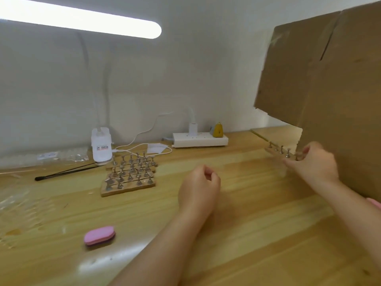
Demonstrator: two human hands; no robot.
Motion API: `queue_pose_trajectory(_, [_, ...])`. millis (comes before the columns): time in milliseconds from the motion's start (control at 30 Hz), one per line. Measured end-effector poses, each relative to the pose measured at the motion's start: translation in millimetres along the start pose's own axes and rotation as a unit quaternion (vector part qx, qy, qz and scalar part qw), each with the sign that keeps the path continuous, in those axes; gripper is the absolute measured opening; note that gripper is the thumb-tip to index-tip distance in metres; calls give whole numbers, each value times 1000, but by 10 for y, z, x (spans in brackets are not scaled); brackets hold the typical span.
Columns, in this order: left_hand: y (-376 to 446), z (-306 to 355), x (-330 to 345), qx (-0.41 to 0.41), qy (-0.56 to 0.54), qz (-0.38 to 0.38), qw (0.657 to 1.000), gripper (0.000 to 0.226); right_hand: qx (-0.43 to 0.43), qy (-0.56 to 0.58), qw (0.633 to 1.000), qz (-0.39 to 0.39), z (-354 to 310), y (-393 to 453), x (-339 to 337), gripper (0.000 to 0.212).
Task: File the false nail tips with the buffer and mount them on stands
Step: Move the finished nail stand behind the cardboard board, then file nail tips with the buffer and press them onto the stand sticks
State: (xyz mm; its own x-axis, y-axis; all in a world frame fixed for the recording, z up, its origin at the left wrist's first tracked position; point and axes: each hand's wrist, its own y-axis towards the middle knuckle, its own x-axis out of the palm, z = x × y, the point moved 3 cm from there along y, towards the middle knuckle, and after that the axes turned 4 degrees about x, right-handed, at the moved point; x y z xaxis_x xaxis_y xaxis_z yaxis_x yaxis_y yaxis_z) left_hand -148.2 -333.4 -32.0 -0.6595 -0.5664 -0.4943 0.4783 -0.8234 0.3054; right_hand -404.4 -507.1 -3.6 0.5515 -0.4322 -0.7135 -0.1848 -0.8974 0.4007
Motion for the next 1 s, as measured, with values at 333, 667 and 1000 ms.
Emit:
queue_pose_trajectory(333, [34, -28, 22, 37, 12, 6, 999, 9, 66, -83, 994, 21, 129, 501, 390, 60])
queue_pose_trajectory(667, [32, -15, 35, 44, 17, -11, 999, 8, 112, -2, 993, -45, 162, 587, 568, 78])
queue_pose_trajectory(1000, [29, -35, 44, 49, 14, -3, 999, 11, -132, -18, 975, -178, 202, 537, 520, 18])
